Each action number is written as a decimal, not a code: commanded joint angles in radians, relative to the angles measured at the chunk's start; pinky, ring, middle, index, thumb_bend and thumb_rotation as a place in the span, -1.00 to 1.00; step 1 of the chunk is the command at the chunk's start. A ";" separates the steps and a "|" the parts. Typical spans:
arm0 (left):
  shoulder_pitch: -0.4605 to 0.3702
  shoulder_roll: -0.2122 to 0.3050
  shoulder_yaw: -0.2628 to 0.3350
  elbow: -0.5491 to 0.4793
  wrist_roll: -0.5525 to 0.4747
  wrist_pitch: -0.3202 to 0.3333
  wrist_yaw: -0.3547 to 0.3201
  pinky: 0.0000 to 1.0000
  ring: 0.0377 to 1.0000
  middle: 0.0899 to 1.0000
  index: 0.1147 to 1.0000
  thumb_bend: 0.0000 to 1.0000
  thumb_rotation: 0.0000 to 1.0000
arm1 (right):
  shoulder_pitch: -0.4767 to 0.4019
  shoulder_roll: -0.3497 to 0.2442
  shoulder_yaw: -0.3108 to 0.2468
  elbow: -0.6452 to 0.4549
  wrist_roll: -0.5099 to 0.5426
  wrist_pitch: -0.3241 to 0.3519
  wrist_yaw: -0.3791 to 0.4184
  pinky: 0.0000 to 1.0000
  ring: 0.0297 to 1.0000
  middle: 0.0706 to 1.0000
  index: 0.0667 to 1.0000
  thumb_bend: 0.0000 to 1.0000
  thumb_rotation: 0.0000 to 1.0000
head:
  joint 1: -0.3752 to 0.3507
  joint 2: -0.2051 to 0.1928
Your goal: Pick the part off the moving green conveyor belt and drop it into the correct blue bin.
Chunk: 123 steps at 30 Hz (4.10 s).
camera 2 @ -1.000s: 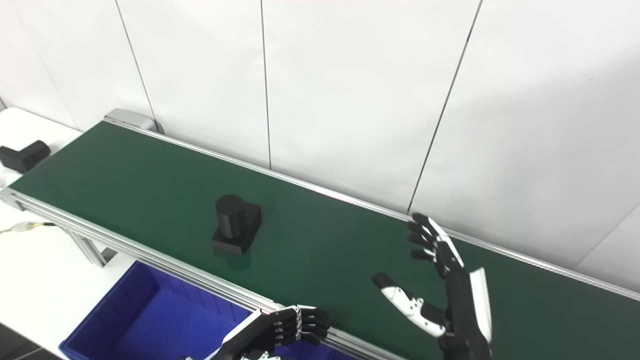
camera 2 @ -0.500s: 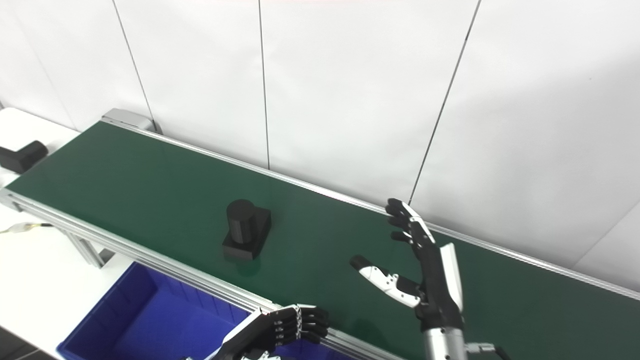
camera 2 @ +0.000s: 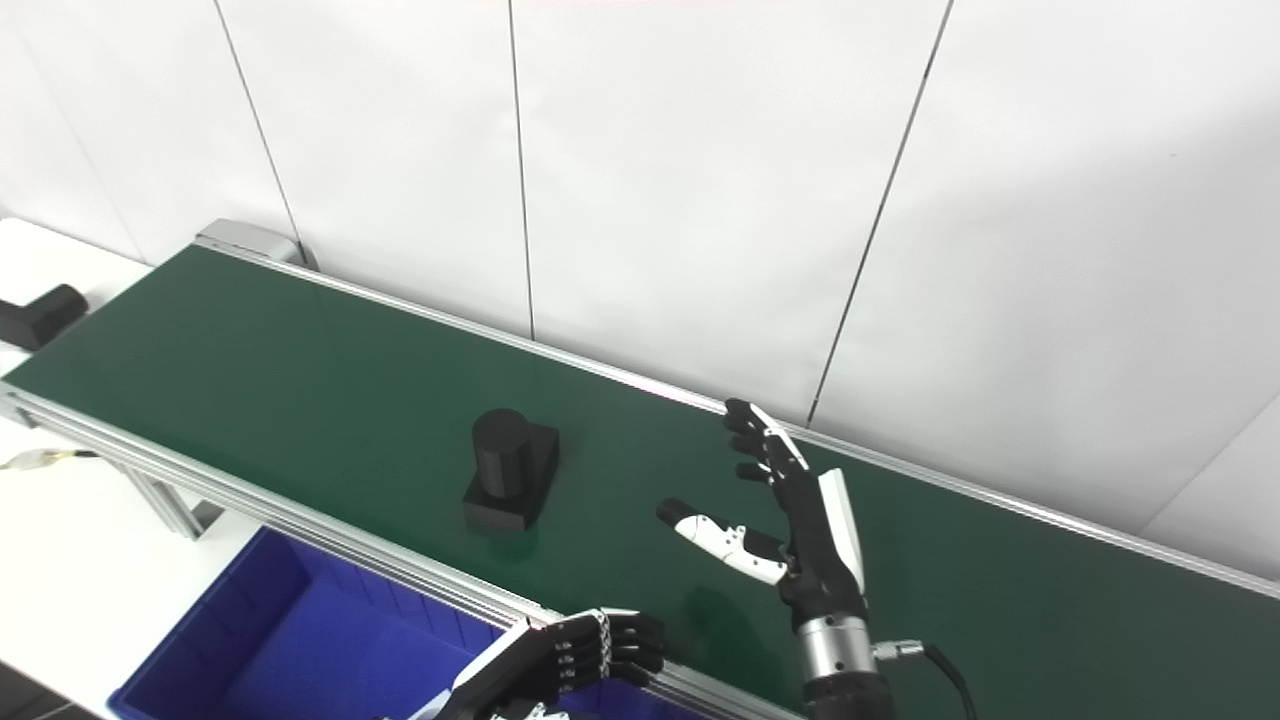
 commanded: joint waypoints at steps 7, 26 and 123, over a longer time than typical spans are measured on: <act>-0.020 -0.009 -0.005 -0.009 0.013 -0.042 0.005 0.46 0.48 0.49 0.48 0.89 0.00 | -0.089 0.022 0.029 0.065 -0.005 -0.040 -0.023 0.51 0.65 0.67 0.72 0.48 -0.24 | 0.003 0.000; -0.030 -0.022 -0.017 0.015 0.023 -0.068 0.016 0.45 0.47 0.47 0.45 0.88 -0.01 | -0.184 0.057 0.077 0.234 -0.049 -0.052 -0.068 0.53 0.62 0.62 0.67 0.50 -0.23 | 0.012 -0.002; -0.011 0.007 -0.009 -0.022 0.014 -0.087 0.008 0.42 0.44 0.46 0.43 0.86 0.13 | -0.046 0.071 -0.034 -0.090 -0.006 -0.043 -0.183 -0.20 -0.15 -0.09 -0.06 0.04 -1.00 | -0.076 0.051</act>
